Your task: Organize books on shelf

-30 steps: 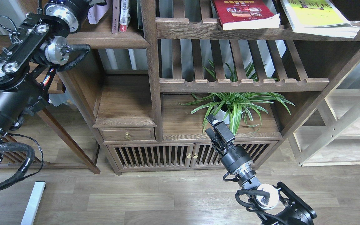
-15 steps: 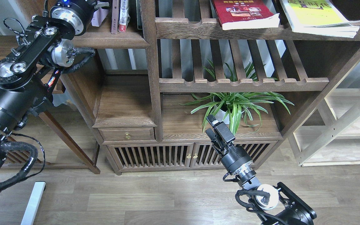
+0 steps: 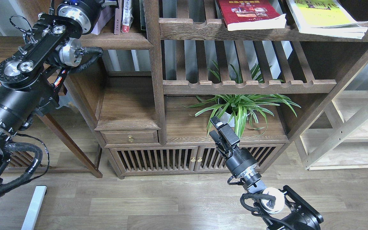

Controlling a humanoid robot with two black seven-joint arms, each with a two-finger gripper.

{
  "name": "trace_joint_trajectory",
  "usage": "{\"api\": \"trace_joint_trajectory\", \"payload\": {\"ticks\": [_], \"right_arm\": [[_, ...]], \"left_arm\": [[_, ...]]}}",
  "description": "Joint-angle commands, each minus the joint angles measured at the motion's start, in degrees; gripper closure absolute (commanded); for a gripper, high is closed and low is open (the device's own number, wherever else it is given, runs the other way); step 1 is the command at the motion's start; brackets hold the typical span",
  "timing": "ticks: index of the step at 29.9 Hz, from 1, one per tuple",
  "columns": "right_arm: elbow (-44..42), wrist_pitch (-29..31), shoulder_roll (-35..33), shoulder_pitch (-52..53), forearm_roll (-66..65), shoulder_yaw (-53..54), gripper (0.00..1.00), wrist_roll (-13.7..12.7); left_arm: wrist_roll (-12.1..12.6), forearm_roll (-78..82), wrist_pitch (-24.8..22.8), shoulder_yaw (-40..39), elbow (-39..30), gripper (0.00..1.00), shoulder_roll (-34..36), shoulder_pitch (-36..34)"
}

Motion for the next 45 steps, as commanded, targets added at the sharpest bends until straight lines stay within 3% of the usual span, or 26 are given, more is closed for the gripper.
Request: {"api": "trace_joint_trajectory", "payload": {"ticks": [1, 45], "right_arm": [[0.0, 0.0, 0.0, -0.1, 0.0, 0.0, 0.01, 0.0], [0.5, 0.0, -0.1, -0.8, -0.3, -0.9, 0.01, -0.4]], "left_arm": [[0.0, 0.0, 0.1, 0.1, -0.2, 0.64, 0.0, -0.4], [-1.5, -0.1, 2.2, -5.2, -2.2, 0.61, 1.0, -9.2]]}}
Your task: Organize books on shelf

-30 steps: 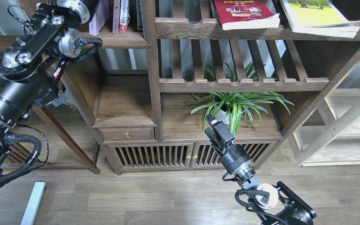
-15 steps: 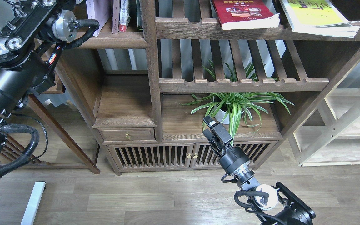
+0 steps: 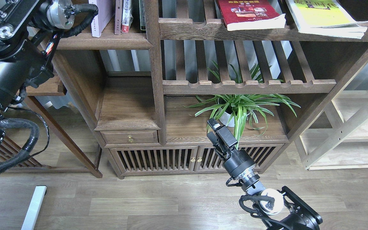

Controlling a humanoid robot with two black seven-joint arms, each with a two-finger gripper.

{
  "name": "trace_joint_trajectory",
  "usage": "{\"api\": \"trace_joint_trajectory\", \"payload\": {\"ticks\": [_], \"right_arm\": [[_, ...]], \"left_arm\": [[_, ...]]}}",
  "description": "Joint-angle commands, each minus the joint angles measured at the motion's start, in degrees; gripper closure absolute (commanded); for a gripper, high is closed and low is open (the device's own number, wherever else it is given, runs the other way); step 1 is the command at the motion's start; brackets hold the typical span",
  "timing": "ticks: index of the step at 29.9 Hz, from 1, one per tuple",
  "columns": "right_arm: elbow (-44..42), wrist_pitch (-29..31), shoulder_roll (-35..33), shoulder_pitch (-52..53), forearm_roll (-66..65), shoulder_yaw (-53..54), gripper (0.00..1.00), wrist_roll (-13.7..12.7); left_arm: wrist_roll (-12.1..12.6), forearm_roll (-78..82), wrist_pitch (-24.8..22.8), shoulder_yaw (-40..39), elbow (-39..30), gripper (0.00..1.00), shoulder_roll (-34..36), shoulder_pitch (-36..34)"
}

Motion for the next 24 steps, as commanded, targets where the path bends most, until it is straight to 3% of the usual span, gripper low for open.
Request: {"api": "trace_joint_trajectory", "payload": {"ticks": [1, 7, 10, 24], "right_arm": [[0.0, 0.0, -0.1, -0.4, 0.0, 0.0, 0.01, -0.1], [0.1, 0.0, -0.3, -0.4, -0.1, 0.2, 0.01, 0.0], [0.1, 0.0, -0.4, -0.4, -0.2, 0.2, 0.01, -0.1], [0.2, 0.0, -0.2, 0.1, -0.7, 0.4, 0.01, -0.1]], "left_arm": [[0.1, 0.0, 0.0, -0.6, -0.1, 0.61, 0.1, -0.8], [1.8, -0.1, 0.6, -2.1, -4.4, 0.59, 3.6, -0.7], [4.1, -0.3, 0.1, -2.0, -6.2, 0.54, 6.3, -0.1], [6.6, -5.0, -0.2, -1.3, -22.4, 0.51, 12.5, 7.9]]}}
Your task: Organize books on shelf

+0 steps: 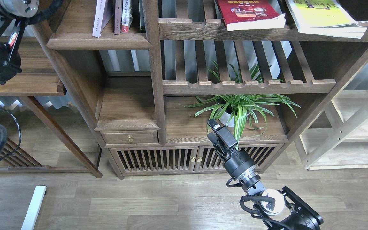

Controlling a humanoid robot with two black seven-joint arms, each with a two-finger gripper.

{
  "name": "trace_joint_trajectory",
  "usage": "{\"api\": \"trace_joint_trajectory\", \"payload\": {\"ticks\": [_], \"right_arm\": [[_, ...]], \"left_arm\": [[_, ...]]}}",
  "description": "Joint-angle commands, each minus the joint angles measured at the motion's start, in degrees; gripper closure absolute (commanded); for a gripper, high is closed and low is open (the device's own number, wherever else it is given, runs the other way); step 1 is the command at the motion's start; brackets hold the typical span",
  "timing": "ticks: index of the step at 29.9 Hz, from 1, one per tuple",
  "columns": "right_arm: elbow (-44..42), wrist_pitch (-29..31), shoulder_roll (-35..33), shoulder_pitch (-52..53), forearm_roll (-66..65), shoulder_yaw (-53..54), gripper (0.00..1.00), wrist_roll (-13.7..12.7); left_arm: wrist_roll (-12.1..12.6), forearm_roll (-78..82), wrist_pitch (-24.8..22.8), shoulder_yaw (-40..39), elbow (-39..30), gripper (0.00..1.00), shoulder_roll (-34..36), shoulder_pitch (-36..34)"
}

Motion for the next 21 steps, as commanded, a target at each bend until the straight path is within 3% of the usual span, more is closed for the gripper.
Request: {"api": "trace_joint_trajectory", "payload": {"ticks": [1, 7, 11, 14, 21], "right_arm": [[0.0, 0.0, 0.0, 0.3, -0.1, 0.4, 0.01, 0.0], [0.0, 0.0, -0.3, 0.0, -0.1, 1.0, 0.01, 0.1], [1.6, 0.0, -0.4, -2.0, -0.1, 1.1, 0.01, 0.3], [2.8, 0.0, -0.8, -2.2, 0.0, 2.6, 0.01, 0.3], [4.9, 0.0, -0.8, -2.3, -0.1, 6.5, 0.01, 0.3]], "left_arm": [[1.0, -0.1, 0.0, -0.3, -5.6, 0.51, 3.2, 4.1], [2.7, -0.5, 0.1, -4.8, -17.0, 0.5, 6.5, 12.8], [3.2, -0.6, 0.1, -7.2, -21.8, 0.49, 6.6, 14.1], [2.9, -1.0, 0.0, -8.4, -25.2, 0.47, 6.6, 15.6], [1.9, -3.6, -0.5, -10.8, -34.7, 0.44, 5.4, 27.0]]}}
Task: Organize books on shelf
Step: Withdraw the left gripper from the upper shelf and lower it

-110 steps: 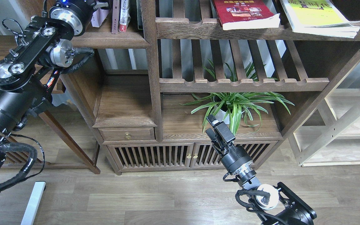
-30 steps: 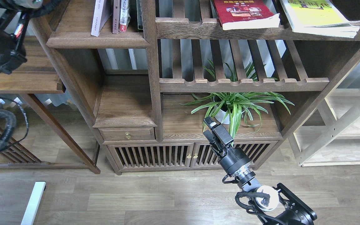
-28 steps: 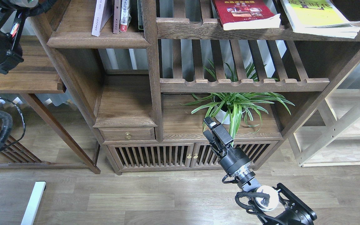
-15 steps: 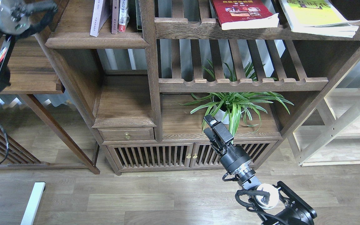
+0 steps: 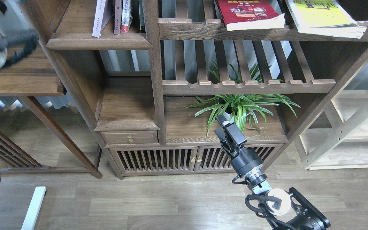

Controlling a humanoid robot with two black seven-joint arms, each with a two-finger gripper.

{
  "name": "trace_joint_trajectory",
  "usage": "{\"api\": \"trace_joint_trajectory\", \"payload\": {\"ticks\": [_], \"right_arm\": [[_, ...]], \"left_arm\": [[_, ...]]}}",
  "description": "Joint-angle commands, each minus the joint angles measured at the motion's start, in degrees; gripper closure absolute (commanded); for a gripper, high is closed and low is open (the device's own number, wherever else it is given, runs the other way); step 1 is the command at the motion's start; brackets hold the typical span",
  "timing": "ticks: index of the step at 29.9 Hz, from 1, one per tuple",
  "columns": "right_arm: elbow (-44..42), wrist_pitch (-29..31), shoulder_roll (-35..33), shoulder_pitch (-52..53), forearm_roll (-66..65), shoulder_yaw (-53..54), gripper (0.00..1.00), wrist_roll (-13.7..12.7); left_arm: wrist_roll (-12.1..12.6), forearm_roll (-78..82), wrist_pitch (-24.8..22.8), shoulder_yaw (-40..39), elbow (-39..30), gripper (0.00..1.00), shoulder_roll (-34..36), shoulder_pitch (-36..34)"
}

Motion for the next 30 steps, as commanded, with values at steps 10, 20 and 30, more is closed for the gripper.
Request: {"api": "trace_joint_trajectory", "payload": {"ticks": [10, 20, 30], "right_arm": [[4.0, 0.0, -0.1, -0.3, 0.1, 6.2, 0.02, 0.2], [8.4, 0.0, 0.1, -1.2, 3.2, 12.6, 0.02, 0.3], [9.6, -2.1, -3.9, 2.5, 11.4, 19.9, 0.03, 0.3]], "left_arm": [[-5.1, -5.7, -20.5, -2.8, -2.0, 0.42, -10.9, 15.0], [-4.9, -18.0, -35.4, 0.4, 5.9, 0.23, -15.3, 22.8], [-5.2, -21.9, -39.6, 4.8, 12.8, 0.02, -22.2, 23.1]]}}
